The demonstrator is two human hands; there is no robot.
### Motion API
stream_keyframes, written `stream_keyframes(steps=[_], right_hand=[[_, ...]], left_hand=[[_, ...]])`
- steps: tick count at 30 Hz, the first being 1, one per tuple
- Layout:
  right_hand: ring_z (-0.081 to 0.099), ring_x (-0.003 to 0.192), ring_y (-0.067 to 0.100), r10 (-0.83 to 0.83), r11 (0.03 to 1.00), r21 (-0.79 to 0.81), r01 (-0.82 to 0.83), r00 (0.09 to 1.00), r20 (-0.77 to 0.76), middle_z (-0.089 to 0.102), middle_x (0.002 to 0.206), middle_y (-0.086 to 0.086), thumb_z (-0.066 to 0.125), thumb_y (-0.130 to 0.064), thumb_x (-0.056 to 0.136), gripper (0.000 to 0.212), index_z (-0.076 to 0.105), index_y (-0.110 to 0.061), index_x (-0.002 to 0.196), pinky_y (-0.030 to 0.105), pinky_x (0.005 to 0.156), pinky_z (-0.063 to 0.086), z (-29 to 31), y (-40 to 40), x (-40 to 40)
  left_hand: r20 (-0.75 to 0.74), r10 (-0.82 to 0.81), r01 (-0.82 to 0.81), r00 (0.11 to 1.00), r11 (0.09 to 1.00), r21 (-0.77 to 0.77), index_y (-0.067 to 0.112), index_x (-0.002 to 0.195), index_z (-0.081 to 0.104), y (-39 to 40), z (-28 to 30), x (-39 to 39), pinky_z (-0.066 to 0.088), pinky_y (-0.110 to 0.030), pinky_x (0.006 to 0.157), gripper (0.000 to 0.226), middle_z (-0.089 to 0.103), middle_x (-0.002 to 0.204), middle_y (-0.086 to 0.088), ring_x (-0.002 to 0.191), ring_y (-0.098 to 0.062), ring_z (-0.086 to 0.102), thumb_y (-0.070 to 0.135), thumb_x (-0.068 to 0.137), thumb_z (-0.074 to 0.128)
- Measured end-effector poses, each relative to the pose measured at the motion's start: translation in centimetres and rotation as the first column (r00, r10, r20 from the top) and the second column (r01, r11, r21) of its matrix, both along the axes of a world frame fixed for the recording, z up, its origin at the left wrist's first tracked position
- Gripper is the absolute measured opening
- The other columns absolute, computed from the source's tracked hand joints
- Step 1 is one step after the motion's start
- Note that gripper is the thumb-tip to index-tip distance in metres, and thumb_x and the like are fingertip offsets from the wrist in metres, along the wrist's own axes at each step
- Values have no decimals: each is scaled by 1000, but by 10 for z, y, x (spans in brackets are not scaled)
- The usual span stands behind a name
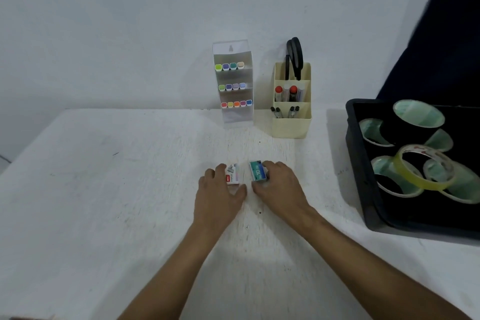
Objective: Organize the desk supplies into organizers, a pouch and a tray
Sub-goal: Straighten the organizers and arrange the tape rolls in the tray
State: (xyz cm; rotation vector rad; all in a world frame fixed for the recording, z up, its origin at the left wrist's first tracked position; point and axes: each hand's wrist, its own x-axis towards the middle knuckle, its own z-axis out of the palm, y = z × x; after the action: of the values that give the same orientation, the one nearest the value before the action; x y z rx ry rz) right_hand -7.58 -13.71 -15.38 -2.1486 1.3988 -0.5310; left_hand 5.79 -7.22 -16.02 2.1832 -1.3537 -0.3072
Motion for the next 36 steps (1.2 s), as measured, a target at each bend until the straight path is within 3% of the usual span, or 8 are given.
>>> stream_keyframes(steps=[3,7,10,14,26,30,33,36], right_hand=[[53,100,21,-1,998,-58,-1,1000,-30,59,110,11,58,-28,90,43,56,-8,128,21,75,41,-4,-4,6],[51,89,17,-44,994,-96,48,998,45,64,105,13,57,-19,88,31,66,-4,114,20,70,37,7,-22,17],[55,106,20,-100,988,-96,120,977,189,61,118,11,60,-19,89,38,61,-5,124,20,85,43,20,-42,32],[54,113,20,-131,979,-117,169,951,279,58,123,7,59,-20,92,37,59,-8,127,23,94,44,25,-68,57],[51,101,29,-87,955,-276,109,992,89,58,106,14,47,-17,98,28,62,-8,120,32,80,45,-1,-107,84],[51,96,31,-92,949,-301,94,996,20,54,104,15,45,-24,99,28,62,-15,119,33,83,42,-1,-114,85],[51,96,32,-80,964,-255,74,997,-11,53,106,16,41,-22,100,30,60,-17,123,34,86,42,-2,-117,83],[54,96,33,-55,972,-231,50,998,-15,56,105,18,40,-13,100,32,59,-16,126,33,84,43,0,-121,82]], left_hand=[[-1,53,-53,999,997,-53,15,118,54,-8,-6,1,39,-21,67,41,57,103,-1,90,-15,51,36,84,62],[-79,70,-81,994,986,-147,13,111,59,-27,6,9,32,-11,56,31,58,94,-2,81,-13,53,28,83,64],[-83,79,-96,993,968,-231,11,112,61,-54,22,19,30,-7,56,32,61,96,-6,78,-12,53,25,83,66],[-69,111,-125,991,958,-257,12,116,63,-96,36,26,39,-19,68,34,63,103,-8,81,-10,50,30,87,63],[32,32,-25,999,978,-205,14,94,67,-142,9,53,34,-22,59,26,61,86,-9,79,-20,55,34,89,52],[71,11,-2,997,991,-132,21,108,65,-147,12,56,46,-27,65,29,58,98,-7,83,-21,57,40,92,50],[100,-63,74,993,992,-104,25,120,62,-147,10,60,43,-25,67,32,59,101,-7,85,-22,57,36,92,49],[106,-85,94,991,992,-79,20,123,63,-147,13,64,38,-23,67,31,53,88,-6,74,-20,53,24,97,45]])
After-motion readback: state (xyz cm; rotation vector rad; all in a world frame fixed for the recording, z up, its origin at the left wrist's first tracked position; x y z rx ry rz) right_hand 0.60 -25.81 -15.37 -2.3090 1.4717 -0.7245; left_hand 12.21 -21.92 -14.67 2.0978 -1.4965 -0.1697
